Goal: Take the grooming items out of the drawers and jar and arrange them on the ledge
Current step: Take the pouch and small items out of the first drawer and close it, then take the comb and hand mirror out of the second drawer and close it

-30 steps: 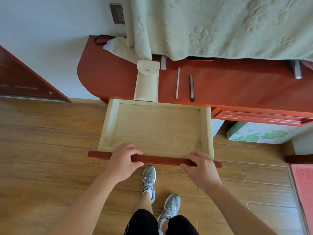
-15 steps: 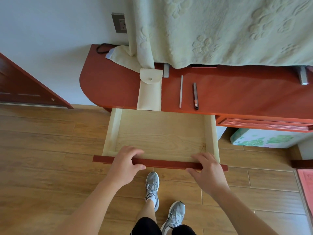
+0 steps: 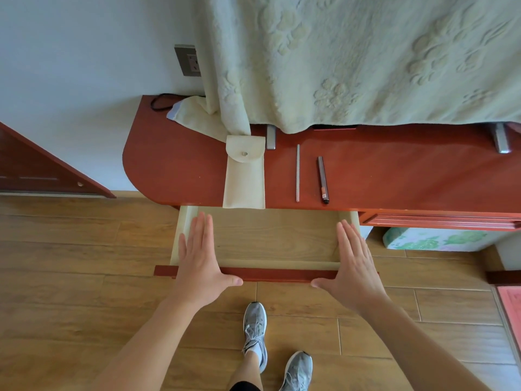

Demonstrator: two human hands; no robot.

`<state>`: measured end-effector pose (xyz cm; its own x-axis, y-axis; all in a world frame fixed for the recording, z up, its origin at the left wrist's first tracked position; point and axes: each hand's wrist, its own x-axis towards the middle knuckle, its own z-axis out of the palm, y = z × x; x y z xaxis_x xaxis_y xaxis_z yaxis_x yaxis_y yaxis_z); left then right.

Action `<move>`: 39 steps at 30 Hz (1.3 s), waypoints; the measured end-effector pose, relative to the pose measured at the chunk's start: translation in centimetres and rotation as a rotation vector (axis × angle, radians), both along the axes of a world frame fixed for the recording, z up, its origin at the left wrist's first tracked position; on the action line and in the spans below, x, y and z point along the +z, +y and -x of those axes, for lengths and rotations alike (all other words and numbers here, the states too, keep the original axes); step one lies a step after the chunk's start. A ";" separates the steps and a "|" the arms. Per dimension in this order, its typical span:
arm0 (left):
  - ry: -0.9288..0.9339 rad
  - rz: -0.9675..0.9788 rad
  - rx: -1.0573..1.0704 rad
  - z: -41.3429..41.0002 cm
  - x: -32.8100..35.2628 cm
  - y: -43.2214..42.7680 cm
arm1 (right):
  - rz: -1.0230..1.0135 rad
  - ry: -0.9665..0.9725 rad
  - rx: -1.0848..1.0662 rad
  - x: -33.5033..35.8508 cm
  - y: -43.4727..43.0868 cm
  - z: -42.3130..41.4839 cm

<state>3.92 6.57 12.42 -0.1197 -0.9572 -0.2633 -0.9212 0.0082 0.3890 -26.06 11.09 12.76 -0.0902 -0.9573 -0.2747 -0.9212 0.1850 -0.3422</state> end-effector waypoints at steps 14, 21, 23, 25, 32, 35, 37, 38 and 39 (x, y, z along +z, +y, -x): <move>-0.076 0.039 -0.066 1.0 0.2 -6.1 | -0.024 0.099 -0.038 0.6 -5.6 0.3; -0.115 0.158 -0.088 0.2 -0.7 -7.2 | 0.039 0.087 -0.084 0.0 -6.5 0.4; -0.107 0.186 -0.110 -0.3 -1.0 -7.3 | 0.061 0.093 -0.090 -0.3 -6.5 0.5; -0.096 0.219 -0.123 -0.6 -1.3 -7.5 | 0.087 0.104 -0.098 -0.7 -6.5 0.6; -0.018 0.377 -0.093 -0.9 -2.6 -8.3 | 0.322 0.109 -0.148 -2.9 -7.1 0.8; 0.023 0.456 -0.058 -1.0 -3.5 -8.9 | 0.457 0.104 -0.170 -4.3 -7.5 1.1; 0.042 0.511 -0.033 -0.8 -4.1 -9.3 | 0.512 0.110 -0.202 -5.0 -7.9 1.1; 0.045 0.541 -0.021 -0.7 -4.4 -9.4 | 0.541 0.117 -0.215 -5.4 -8.1 1.1; 0.048 0.572 -0.006 -0.5 -4.7 -9.6 | 0.575 0.126 -0.226 -5.6 -8.4 1.1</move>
